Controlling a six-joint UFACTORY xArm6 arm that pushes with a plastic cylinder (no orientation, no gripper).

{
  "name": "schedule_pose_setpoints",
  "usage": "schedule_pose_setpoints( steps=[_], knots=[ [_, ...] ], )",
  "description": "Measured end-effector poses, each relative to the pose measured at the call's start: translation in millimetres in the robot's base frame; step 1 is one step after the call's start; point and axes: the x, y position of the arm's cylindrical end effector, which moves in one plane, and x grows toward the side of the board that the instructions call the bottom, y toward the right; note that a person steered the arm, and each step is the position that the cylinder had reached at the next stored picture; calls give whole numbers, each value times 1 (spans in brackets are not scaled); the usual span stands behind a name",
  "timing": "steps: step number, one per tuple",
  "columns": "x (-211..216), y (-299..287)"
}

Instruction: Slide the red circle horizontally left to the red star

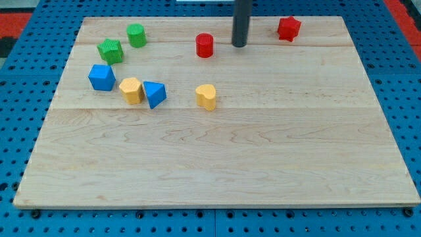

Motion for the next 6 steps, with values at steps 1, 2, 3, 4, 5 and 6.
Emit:
schedule_pose_setpoints(
  steps=[1,2,3,4,5,6],
  knots=[
    [16,-25],
    [39,-30],
    [47,-42],
    [47,-74],
    [25,-71],
    [-1,-46]
  ],
)
